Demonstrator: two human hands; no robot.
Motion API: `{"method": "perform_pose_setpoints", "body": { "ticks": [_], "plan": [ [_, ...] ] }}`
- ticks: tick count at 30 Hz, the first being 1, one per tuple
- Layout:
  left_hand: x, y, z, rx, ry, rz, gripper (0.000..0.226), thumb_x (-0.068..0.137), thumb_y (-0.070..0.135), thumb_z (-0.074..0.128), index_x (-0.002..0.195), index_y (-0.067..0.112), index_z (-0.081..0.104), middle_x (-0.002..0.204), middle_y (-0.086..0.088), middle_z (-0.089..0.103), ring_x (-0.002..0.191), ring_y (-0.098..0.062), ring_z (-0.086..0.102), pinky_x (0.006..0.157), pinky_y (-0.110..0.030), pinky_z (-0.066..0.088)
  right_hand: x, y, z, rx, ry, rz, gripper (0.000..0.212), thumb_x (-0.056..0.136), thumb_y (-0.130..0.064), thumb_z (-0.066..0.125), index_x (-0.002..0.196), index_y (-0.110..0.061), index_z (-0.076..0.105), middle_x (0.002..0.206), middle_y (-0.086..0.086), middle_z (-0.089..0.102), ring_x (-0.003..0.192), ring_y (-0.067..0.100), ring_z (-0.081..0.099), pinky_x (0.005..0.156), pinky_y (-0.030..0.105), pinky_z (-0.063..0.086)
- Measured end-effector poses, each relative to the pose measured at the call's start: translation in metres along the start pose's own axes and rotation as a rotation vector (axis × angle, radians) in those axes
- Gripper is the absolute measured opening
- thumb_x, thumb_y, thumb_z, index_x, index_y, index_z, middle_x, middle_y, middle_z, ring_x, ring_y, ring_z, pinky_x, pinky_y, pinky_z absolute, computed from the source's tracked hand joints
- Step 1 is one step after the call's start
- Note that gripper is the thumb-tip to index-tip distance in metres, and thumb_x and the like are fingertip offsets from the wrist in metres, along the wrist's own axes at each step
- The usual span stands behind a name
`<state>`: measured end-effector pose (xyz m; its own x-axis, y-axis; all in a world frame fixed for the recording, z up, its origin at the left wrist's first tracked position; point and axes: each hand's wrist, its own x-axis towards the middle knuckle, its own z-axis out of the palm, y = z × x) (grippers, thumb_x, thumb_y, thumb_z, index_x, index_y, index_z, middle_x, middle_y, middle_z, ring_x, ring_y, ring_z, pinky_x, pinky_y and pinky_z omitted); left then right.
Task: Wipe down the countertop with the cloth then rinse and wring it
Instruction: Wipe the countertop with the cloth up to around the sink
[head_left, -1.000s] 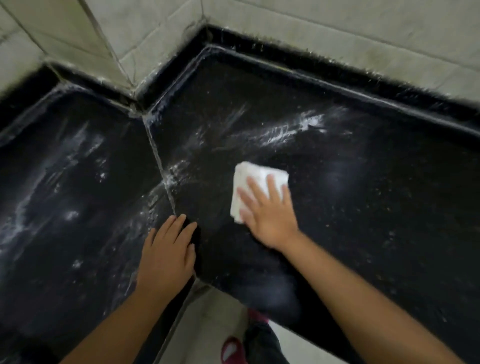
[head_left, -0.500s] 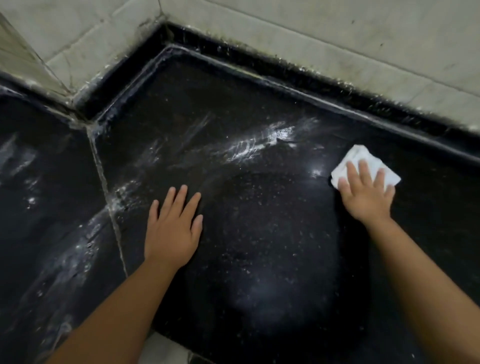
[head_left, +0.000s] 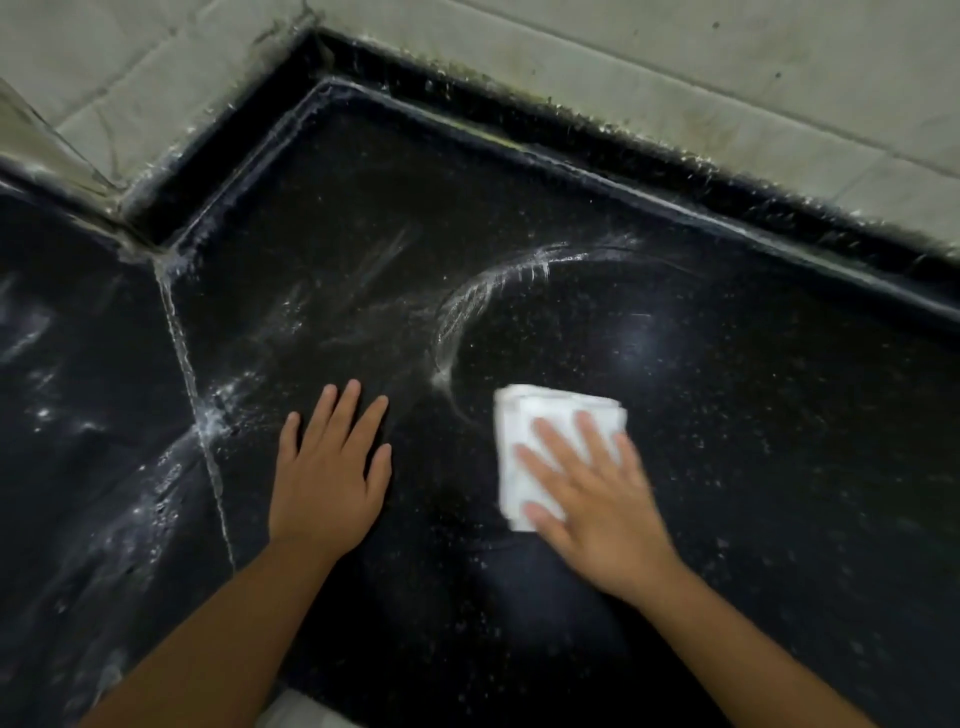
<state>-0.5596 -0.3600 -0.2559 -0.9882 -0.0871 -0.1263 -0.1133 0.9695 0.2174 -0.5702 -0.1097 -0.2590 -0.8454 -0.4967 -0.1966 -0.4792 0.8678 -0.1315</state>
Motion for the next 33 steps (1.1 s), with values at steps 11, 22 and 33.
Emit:
{"method": "perform_pose_setpoints", "body": {
  "ticks": [11,22,33],
  "plan": [
    [0.001,-0.002,0.004,0.055,0.057,0.023,0.054,0.089,0.037,0.026,0.13,0.012,0.052,0.139,-0.014,0.047,0.131,-0.028,0.038,0.106,-0.042,0.013,0.124,0.107,-0.062,0.153,0.0,0.822,0.053,0.097,-0.044,0.018,0.147,-0.032,0.003,0.157,-0.005,-0.008,0.142,0.032,-0.013,0.111,0.054,-0.004],
    [0.005,-0.005,0.007,0.107,0.137,0.06,0.049,0.086,0.035,0.032,0.124,0.014,0.056,0.132,-0.013,0.055,0.127,-0.023,0.033,0.101,-0.042,0.017,0.157,-0.053,-0.035,0.001,-0.095,-0.006,0.055,0.094,-0.05,0.012,0.146,-0.033,0.005,0.157,-0.002,-0.001,0.142,0.033,-0.009,0.11,0.052,-0.009],
    [0.005,-0.007,0.007,0.089,0.147,0.055,0.049,0.087,0.035,0.031,0.124,0.014,0.056,0.131,-0.013,0.055,0.127,-0.022,0.029,0.102,-0.043,0.016,0.086,0.061,-0.049,0.096,-0.093,0.453,0.06,0.09,-0.057,0.014,0.146,-0.035,0.008,0.157,-0.008,-0.004,0.143,0.026,-0.011,0.113,0.049,-0.002]
  ]
}}
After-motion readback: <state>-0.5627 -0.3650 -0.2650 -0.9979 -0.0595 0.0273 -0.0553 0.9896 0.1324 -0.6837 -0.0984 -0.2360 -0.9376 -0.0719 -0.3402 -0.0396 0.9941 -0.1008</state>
